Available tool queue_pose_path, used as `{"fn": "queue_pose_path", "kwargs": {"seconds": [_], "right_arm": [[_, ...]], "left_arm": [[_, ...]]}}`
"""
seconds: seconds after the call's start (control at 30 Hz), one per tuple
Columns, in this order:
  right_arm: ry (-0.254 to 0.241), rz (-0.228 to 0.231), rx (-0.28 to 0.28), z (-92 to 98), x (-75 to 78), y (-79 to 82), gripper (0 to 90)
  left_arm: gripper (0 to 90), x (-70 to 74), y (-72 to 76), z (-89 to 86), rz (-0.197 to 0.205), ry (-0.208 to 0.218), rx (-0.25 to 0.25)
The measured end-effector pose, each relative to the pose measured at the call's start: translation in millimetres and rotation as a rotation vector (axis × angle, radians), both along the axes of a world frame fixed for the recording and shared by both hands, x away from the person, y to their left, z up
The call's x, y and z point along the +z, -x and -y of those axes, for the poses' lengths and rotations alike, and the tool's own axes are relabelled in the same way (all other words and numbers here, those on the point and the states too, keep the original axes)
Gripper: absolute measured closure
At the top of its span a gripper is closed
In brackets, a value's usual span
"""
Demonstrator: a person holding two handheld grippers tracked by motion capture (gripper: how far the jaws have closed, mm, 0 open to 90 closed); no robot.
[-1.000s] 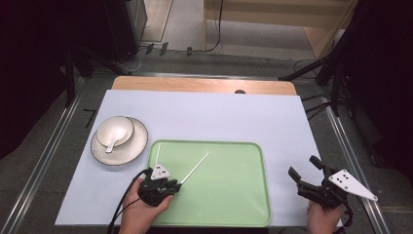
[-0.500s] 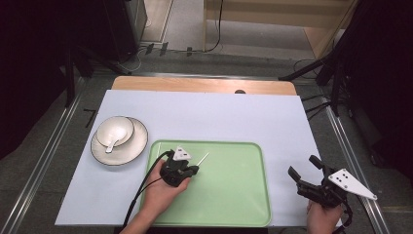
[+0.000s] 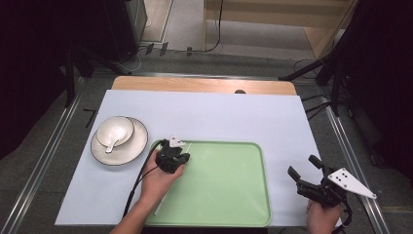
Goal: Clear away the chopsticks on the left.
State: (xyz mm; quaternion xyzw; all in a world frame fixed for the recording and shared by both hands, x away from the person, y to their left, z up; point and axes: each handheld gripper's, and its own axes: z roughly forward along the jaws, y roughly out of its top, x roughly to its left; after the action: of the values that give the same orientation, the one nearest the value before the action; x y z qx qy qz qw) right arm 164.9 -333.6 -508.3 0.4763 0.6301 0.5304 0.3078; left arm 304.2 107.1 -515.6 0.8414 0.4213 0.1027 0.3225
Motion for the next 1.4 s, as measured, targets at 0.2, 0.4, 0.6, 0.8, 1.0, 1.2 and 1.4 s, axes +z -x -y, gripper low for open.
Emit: {"fn": "queue_pose_path", "kwargs": {"seconds": [0.2, 0.4, 0.6, 0.8, 1.0, 1.2, 1.4], "right_arm": [[0.002, -0.001, 0.004, -2.7, 0.2, -1.1, 12.8], [0.005, -0.001, 0.007, -3.8, -0.1, -1.6, 12.8], [0.005, -0.002, 0.006, -3.7, -0.2, -1.6, 12.8], [0.003, 0.000, 0.005, -3.0, -0.2, -1.0, 12.8], [0.001, -0.001, 0.002, -2.8, -0.1, -0.9, 12.8], [0.004, 0.000, 0.000, -2.9, 0.0, -0.1, 12.8], [0.004, -0.005, 0.002, -3.8, -0.2, -0.3, 12.8]], "left_arm": [[90.0, 0.9, -1.7, -23.2, 0.000, 0.003, 0.066], [90.0, 0.9, -6.1, -36.7, 0.001, 0.013, 0.108], [89.7, 0.7, -6.6, -38.0, 0.007, 0.009, 0.103], [71.4, 3.6, -3.6, -44.4, 0.032, 0.050, 0.033], [29.2, 18.7, 5.9, -57.2, 0.045, 0.236, -0.047], [0.0, 33.4, 23.4, -85.1, 0.128, 0.327, -0.098], [0.0, 37.4, 37.4, -112.1, 0.178, 0.295, -0.058]]}}
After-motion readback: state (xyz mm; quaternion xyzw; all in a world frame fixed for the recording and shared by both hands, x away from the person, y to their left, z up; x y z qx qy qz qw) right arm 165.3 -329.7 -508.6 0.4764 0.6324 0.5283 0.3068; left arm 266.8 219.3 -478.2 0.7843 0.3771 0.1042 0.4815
